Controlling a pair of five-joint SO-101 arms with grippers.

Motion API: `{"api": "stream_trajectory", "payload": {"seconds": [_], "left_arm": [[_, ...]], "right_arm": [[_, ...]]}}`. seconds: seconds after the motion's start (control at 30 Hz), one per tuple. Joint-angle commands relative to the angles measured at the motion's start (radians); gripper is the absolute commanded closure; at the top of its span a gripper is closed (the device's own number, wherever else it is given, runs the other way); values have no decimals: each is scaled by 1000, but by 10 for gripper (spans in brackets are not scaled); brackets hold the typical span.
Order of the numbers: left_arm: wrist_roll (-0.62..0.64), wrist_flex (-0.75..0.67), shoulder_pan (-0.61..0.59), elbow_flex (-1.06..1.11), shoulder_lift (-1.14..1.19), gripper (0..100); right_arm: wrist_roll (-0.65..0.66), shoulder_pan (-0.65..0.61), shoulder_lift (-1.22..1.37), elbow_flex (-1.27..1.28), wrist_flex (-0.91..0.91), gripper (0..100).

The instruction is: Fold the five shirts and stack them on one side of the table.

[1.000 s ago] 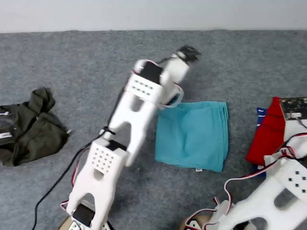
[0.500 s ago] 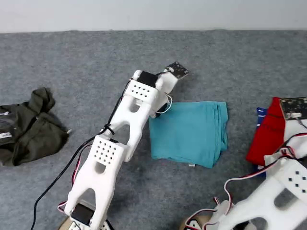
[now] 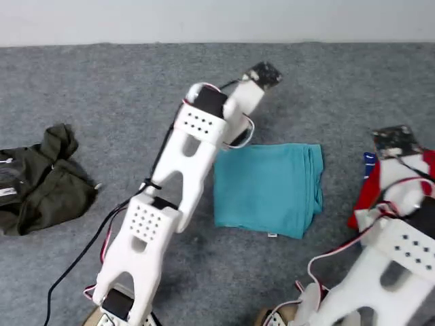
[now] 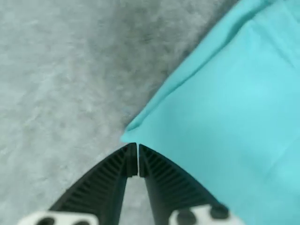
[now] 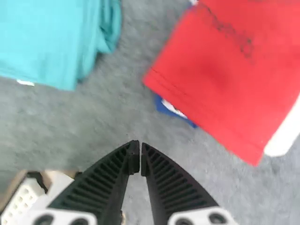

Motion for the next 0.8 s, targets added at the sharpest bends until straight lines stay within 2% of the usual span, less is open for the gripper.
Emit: {"api": "stream_trajectory", "payload": {"seconds": [0.0, 0.1, 0.23, 0.4, 0.6, 0.77], "left_arm": [[-3, 28, -80, 120, -196, 985], [-8, 28, -167, 297, -338, 985], [-12, 28, -296, 516, -522, 985], [-32, 26, -457, 699, -675, 985], [-61, 26, -609, 809, -763, 985], [-66, 26, -647, 852, -804, 985]], "right_arm": [[-104, -160, 4, -8, -27, 983], [-193, -291, 70, -17, -41, 983], [-282, -377, 205, -55, -124, 983], [-331, -417, 407, -147, -255, 972], [-416, -455, 664, -351, -275, 803], [-430, -469, 880, -559, -288, 815]]}}
